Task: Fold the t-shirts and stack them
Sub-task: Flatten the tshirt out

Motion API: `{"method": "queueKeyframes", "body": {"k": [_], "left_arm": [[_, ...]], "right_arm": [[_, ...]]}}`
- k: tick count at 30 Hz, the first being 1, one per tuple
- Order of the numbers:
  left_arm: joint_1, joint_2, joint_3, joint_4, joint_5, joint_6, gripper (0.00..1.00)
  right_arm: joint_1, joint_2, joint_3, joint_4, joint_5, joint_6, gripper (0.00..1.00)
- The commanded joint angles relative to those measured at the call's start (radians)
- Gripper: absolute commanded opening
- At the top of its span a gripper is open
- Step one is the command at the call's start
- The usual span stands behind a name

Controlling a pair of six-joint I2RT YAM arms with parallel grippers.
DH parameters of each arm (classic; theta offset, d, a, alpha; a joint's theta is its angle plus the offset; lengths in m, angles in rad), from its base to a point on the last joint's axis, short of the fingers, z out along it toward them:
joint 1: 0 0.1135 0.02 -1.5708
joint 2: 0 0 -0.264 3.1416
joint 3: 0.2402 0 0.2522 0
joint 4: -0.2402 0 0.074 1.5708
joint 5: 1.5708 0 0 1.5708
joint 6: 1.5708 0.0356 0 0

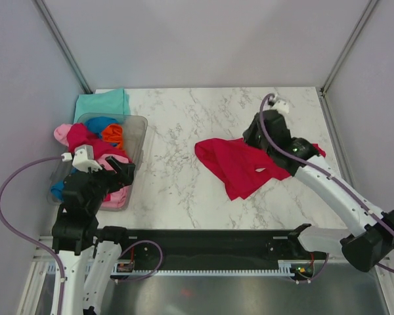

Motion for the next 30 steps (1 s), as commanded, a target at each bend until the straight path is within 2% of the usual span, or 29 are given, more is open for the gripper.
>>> {"method": "queueKeyframes", "body": {"k": [1,2,5,10,22,30], "left_arm": [[-0.003,0.020,-0.002,0.039,0.029,0.033,0.89],[-0.003,0.024,-0.002,0.039,0.030,0.033,0.89],[-0.003,0.031,-0.003,0.040,0.032,0.035,0.89],[-0.003,0.032,-0.003,0.042,0.032,0.035,0.89],[-0.003,0.011,-0.005,0.045,0.036,0.035,0.89],[-0.003,0.001,-0.005,0.048,0.041,0.038,0.89]], "right_arm": [[0.051,0.002,-0.245,0.060,-0.166,-0.020,0.30],[0.070,0.009,-0.306,0.066,-0.165,-0.017,0.44],[0.162,0.050,-0.365,0.074,-0.109,-0.001,0.55],[0.234,0.166,-0.393,0.123,-0.104,0.014,0.56],[0.300,0.449,-0.210,0.104,-0.055,-0.003,0.50],[0.306,0.469,-0.172,0.000,0.031,0.019,0.49]]}}
